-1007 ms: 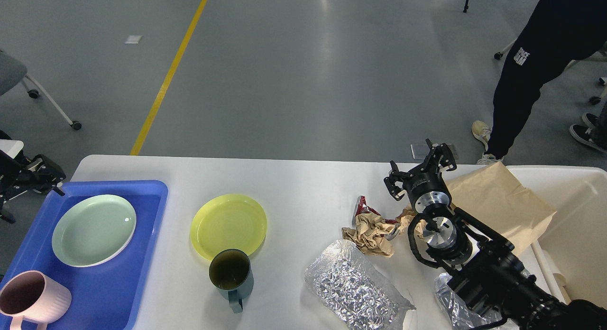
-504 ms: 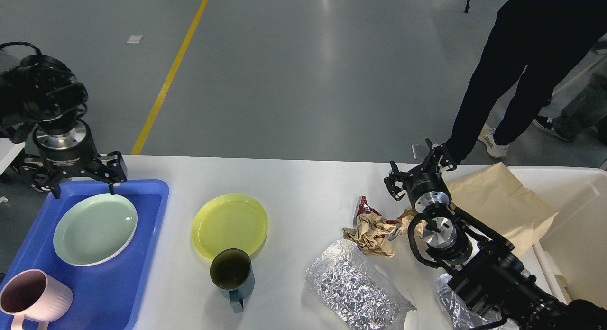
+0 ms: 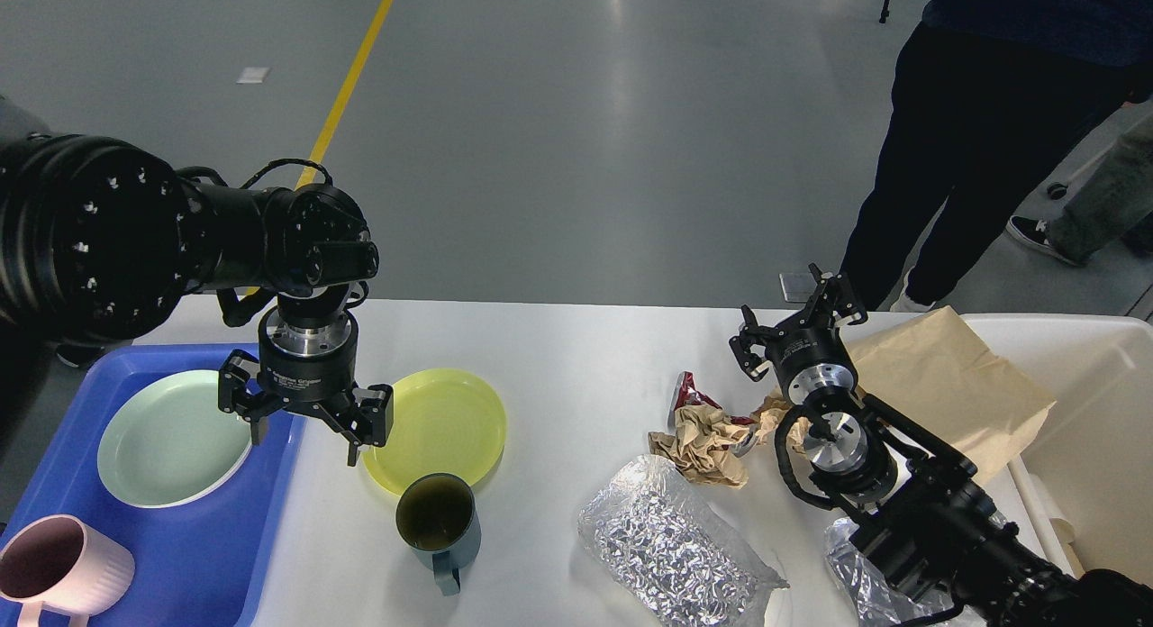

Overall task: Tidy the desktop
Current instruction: 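Move the left gripper over the dark green mug and grasp it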

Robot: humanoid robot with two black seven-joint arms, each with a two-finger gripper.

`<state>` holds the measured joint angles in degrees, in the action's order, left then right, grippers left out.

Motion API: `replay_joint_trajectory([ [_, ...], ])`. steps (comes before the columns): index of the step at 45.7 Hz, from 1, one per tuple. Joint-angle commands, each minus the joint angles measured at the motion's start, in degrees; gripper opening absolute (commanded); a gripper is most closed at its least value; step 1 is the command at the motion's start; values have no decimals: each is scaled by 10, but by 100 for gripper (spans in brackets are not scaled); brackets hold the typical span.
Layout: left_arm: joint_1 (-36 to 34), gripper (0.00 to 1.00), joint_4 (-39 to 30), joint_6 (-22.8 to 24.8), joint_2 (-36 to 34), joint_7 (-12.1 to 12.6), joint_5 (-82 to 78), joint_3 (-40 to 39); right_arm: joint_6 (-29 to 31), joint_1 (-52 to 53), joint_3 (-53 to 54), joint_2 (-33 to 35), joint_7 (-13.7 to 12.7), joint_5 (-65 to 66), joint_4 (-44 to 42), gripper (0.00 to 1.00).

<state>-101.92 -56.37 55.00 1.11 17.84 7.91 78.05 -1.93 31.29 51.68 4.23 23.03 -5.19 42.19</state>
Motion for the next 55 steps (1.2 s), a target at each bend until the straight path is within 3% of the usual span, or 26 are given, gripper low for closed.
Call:
replay_joint_trajectory([
  [1,6,97,-3,0,8,0,0,1,0,0,0,0,0,0,0,100],
  [40,59,97,24,0,24,-4,9,-77,0,0,0,0,0,0,0,100],
  [55,81,97,94,0,28,-1,4,-84,0,0,0,0,0,0,0,100],
])
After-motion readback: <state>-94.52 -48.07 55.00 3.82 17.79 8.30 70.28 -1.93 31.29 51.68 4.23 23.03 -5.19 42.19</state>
